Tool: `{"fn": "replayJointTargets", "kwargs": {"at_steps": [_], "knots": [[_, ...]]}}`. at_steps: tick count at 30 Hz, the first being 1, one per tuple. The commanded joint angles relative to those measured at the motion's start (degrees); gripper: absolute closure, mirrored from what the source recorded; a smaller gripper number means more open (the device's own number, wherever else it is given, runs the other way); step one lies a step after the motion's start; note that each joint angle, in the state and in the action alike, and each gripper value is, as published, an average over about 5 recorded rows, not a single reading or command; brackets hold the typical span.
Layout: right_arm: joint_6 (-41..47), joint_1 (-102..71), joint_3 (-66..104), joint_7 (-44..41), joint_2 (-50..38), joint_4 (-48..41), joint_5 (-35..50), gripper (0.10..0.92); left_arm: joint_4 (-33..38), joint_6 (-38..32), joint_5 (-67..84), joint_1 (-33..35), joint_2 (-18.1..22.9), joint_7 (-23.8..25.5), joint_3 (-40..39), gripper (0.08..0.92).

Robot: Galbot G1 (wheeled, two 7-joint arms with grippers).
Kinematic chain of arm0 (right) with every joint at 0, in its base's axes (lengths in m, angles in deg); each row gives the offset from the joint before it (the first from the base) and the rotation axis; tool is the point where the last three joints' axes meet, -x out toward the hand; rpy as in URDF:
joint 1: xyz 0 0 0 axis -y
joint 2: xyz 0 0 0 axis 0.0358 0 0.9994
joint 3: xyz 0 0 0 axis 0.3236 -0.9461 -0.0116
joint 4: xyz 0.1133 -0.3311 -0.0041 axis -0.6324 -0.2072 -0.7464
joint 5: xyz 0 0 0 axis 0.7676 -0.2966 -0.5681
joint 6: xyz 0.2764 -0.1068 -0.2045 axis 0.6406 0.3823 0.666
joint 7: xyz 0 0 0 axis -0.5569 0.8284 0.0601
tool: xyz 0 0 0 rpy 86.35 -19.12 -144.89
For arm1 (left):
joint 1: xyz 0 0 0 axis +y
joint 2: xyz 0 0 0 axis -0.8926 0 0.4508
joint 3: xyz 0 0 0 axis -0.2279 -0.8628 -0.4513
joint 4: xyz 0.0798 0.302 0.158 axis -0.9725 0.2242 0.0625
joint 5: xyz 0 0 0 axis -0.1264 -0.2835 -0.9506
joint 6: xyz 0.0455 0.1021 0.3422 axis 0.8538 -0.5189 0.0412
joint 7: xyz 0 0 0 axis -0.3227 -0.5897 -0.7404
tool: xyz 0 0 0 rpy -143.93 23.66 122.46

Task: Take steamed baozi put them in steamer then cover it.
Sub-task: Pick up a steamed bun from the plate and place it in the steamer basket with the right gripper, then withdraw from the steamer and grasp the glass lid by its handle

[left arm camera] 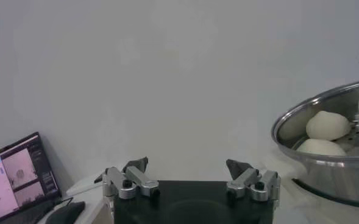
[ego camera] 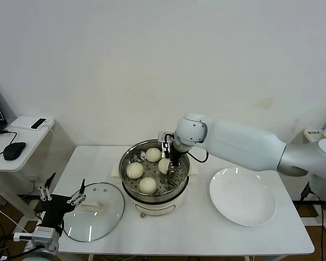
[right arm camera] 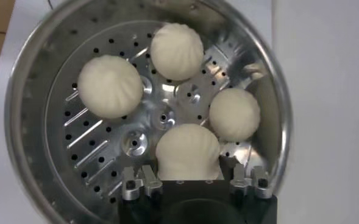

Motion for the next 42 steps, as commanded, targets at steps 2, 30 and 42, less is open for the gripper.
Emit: {"fn": "replayJointTargets", "kwargs": {"at_steps": [2, 30, 42], "knots": [[1.7, -1.4, -0.7, 1.1, 1.6, -1.0, 0.1, 0.397, -0.2, 0.0, 0.1, -0.1, -0.1, 0.0, 0.1, 0.177], [1.0, 1.1, 6.1, 7.0, -13.6, 16.1, 0.8, 0.202, 0.3, 0.0, 0.0, -0.1, 0.0, 0.0, -0.4, 0.177], [-14.4, -34.7, 39.4, 40.8, -25.5, 28.8, 0.7, 0.203, -0.1, -0.2, -0.9, -0.3, 0.8, -0.2, -1.8, 0.177]]}}
